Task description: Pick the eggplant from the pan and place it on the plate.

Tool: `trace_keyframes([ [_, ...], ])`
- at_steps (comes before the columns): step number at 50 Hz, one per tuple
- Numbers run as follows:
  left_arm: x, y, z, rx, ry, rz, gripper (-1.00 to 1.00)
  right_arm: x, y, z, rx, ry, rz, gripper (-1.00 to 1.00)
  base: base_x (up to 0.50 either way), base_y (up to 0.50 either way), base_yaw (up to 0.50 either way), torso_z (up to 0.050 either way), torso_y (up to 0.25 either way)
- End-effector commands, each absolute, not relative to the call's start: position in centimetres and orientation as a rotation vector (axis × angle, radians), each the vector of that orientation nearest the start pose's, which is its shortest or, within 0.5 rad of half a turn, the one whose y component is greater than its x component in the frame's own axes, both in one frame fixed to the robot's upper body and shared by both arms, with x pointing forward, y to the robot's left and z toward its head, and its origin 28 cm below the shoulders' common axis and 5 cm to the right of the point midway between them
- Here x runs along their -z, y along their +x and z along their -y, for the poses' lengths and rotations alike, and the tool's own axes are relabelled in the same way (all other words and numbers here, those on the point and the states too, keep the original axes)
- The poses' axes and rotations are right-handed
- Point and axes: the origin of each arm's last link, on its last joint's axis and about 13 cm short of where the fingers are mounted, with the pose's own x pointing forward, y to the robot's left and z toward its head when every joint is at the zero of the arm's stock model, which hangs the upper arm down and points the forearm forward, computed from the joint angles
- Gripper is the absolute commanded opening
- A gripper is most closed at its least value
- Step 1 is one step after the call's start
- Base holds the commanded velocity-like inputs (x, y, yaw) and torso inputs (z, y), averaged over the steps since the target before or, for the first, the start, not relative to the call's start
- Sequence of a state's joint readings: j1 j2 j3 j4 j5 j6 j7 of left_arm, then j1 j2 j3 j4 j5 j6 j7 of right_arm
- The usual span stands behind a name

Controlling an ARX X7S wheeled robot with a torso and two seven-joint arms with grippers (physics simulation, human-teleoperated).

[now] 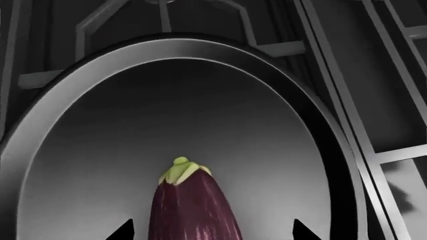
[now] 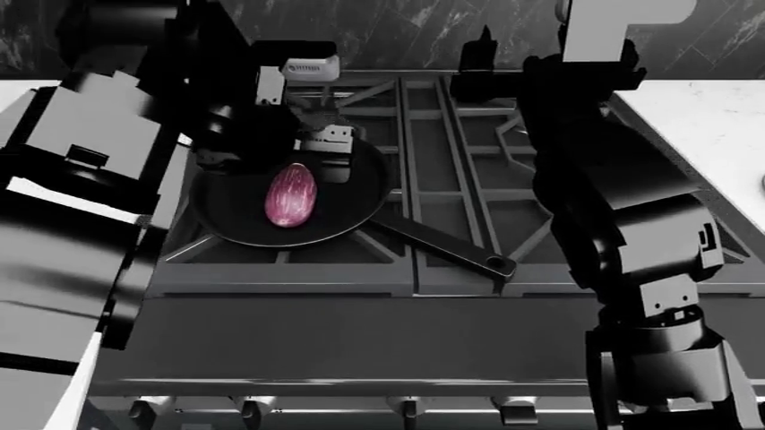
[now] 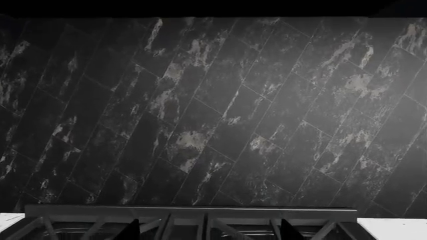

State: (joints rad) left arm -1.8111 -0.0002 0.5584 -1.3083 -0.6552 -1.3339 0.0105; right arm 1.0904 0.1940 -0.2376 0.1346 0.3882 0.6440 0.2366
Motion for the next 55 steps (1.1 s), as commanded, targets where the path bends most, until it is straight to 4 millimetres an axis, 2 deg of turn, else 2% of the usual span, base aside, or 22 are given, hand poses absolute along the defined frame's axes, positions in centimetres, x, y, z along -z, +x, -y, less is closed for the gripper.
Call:
trace_keyframes([
  [1, -30.5, 38.4, -18.5, 0.188, 0.012, -0.931, 1.0, -27.0, 36.9, 9.7, -0.022, -0.003, 0.237, 1.0, 0.0, 0.0, 0.0, 0.0, 0.0],
  [42, -29.2, 38.4, -18.7, 0.165, 0.04, -0.971, 1.0, -26.4, 37.1, 9.7, -0.03, 0.004, 0.22, 1.0, 0.0, 0.0, 0.0, 0.0, 0.0],
  [43, -29.3, 38.4, -18.7, 0.168, 0.039, -0.967, -1.0, -26.4, 37.1, 9.7, -0.03, 0.004, 0.22, 1.0, 0.0, 0.0, 0.0, 0.0, 0.0],
  [55, -29.8, 38.4, -18.6, 0.184, 0.047, -0.947, -1.0, -26.6, 37.0, 9.7, -0.029, 0.003, 0.225, 1.0, 0.0, 0.0, 0.0, 0.0, 0.0],
])
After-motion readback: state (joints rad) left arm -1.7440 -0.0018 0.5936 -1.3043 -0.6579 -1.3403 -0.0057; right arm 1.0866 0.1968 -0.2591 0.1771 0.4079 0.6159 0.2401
